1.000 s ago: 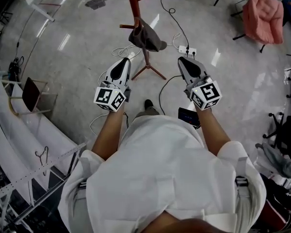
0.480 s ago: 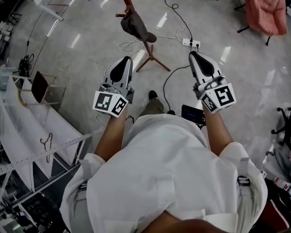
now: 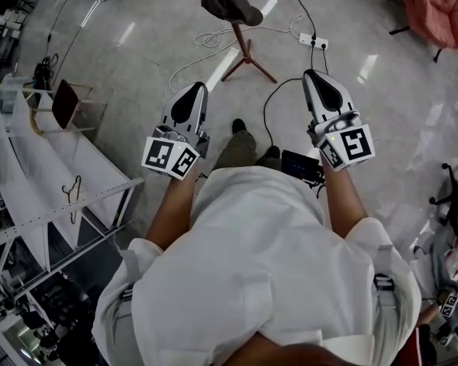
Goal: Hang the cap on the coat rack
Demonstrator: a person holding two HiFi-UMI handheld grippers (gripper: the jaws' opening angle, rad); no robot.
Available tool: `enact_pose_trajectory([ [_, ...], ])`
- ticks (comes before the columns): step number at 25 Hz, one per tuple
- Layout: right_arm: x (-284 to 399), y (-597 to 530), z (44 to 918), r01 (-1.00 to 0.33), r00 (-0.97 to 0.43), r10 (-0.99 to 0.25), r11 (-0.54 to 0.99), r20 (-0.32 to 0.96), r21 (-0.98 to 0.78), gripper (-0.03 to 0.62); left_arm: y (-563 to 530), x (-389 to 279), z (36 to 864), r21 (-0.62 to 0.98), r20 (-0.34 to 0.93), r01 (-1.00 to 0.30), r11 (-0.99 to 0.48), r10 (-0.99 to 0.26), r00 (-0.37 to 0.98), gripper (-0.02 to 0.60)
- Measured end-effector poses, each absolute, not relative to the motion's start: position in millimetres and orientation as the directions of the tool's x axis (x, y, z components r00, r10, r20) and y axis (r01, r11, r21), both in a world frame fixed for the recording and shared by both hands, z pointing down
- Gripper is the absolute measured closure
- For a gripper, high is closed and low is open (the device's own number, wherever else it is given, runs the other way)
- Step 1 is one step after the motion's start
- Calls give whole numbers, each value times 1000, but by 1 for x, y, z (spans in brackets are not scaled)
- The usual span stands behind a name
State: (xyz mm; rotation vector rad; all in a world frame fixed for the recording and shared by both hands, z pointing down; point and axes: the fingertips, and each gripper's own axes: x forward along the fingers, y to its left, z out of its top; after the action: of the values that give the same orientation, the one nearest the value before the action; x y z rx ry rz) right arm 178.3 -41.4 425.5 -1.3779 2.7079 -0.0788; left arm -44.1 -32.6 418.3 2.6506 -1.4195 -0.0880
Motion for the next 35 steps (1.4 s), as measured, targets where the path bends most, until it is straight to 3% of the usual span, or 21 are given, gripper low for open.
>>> enact_pose_trajectory([
  [15,145,-63,449,-822,-562,-826,555,28,-125,566,-79,-47,444,141,21,-730,-669,-735,677,560],
  [28,90,-92,458,-905,-418,-907,410,56,-116,566,-122,-126,461,133,59,-795,-592,-796,602,560],
  [35,81,-92,471,-903,-427,-898,417,104,-104,566,-112,-119,471,198,51,-724,-661,-731,681,560],
])
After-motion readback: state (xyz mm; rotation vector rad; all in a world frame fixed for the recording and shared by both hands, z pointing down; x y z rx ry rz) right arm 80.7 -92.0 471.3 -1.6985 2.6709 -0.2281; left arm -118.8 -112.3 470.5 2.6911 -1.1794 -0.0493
